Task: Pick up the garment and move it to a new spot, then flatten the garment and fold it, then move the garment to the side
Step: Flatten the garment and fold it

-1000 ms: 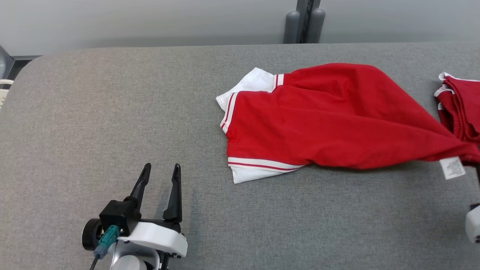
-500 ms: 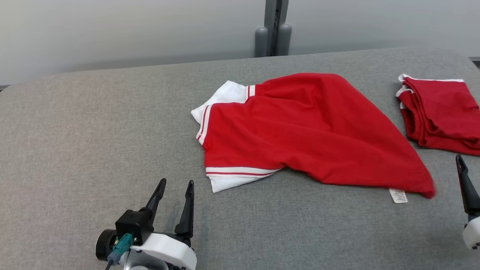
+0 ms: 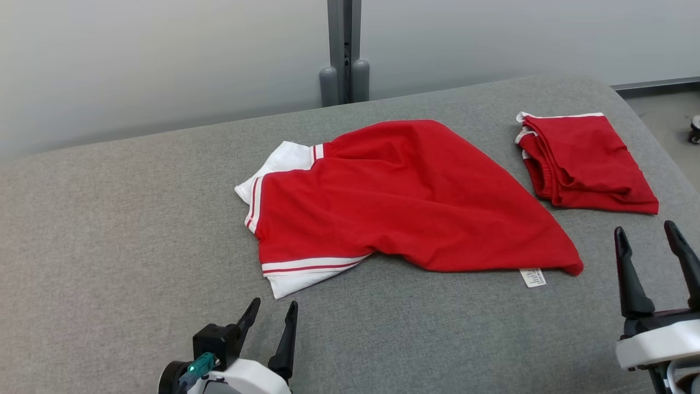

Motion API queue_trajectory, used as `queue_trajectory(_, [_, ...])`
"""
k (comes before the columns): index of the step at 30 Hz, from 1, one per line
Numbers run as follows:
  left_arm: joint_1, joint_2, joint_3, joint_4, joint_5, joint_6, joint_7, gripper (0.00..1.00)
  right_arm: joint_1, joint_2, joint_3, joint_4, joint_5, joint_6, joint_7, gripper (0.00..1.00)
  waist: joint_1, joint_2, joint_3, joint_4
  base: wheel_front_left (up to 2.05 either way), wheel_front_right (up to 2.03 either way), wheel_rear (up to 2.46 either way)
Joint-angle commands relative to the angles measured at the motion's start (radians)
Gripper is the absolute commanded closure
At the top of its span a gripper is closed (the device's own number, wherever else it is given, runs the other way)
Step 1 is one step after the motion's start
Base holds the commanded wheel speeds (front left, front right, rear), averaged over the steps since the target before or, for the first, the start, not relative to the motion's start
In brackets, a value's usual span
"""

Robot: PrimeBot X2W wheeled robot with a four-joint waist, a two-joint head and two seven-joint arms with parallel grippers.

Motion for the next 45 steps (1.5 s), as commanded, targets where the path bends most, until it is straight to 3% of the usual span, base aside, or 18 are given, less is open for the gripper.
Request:
queue_trajectory(1, [-0.035, 0.005, -0.009, 0.041, -0.015, -0.010, -0.004, 0.00, 0.008, 0.016, 0.011, 0.007, 0.004, 0.000, -0.013, 0.00, 0.0000, -0.0001, 0.004, -0.015, 0.00, 0.00, 0.00])
queue_trajectory(9, [-0.136, 0.006, -0.004, 0.180, -0.045, -0.015, -0.005, 0.00, -0.015, 0.065, 0.039, 0.035, -0.009, 0.000, -0.031, 0.00, 0.0000, -0.0001, 0.040, -0.054, 0.00, 0.00, 0.00])
queue_trajectory(18, [-0.237, 0.020, 0.036, 0.313, -0.052, 0.001, -0.004, 0.00, -0.053, 0.068, 0.053, 0.055, -0.012, 0.000, -0.038, 0.00, 0.0000, -0.0001, 0.089, -0.084, 0.00, 0.00, 0.00])
queue_trajectory(24, [-0.281, 0.020, 0.035, 0.364, -0.050, -0.025, -0.002, 0.00, -0.056, 0.075, 0.054, 0.048, -0.014, 0.000, -0.038, 0.00, 0.0000, -0.0001, 0.097, -0.092, 0.00, 0.00, 0.00])
queue_trajectory(25, [-0.286, 0.019, 0.034, 0.359, -0.046, -0.029, -0.002, 0.11, -0.055, 0.075, 0.052, 0.047, -0.015, 0.000, -0.038, 0.00, 0.0000, -0.0001, 0.098, -0.092, 0.00, 0.00, 0.00])
queue_trajectory(27, [-0.290, 0.018, 0.034, 0.347, -0.036, -0.034, -0.002, 0.55, -0.054, 0.077, 0.049, 0.046, -0.017, 0.000, -0.038, 0.00, 0.0000, -0.0001, 0.097, -0.092, 0.00, 0.00, 0.00])
queue_trajectory(28, [-0.290, 0.017, 0.032, 0.345, -0.033, -0.037, -0.002, 0.70, -0.053, 0.078, 0.048, 0.045, -0.017, 0.000, -0.038, 0.00, 0.0000, -0.0001, 0.097, -0.091, 0.00, 0.00, 0.00])
queue_trajectory(29, [-0.289, 0.017, 0.027, 0.345, -0.027, -0.040, -0.002, 0.93, -0.052, 0.079, 0.047, 0.045, -0.018, 0.000, -0.038, 0.00, 0.0000, -0.0001, 0.096, -0.090, 0.00, 0.00, 0.00])
queue_trajectory(30, [-0.290, 0.015, 0.021, 0.347, -0.022, -0.043, -0.002, 1.00, -0.052, 0.080, 0.047, 0.045, -0.018, 0.000, -0.038, 0.00, 0.0000, -0.0001, 0.095, -0.090, 0.00, 0.00, 0.00])
queue_trajectory(37, [-0.309, 0.008, 0.002, 0.318, 0.005, -0.037, -0.003, 1.00, -0.056, 0.083, 0.045, 0.038, -0.020, 0.000, -0.038, 0.00, 0.0000, -0.0001, 0.091, -0.083, 0.00, 0.00, 0.00])
queue_trajectory(45, [-0.220, 0.016, 0.038, 0.035, 0.102, -0.022, -0.003, 1.00, -0.021, 0.094, 0.010, 0.038, -0.024, 0.000, -0.038, 0.00, 0.0000, -0.0001, 0.052, -0.023, 0.00, 0.00, 0.00])
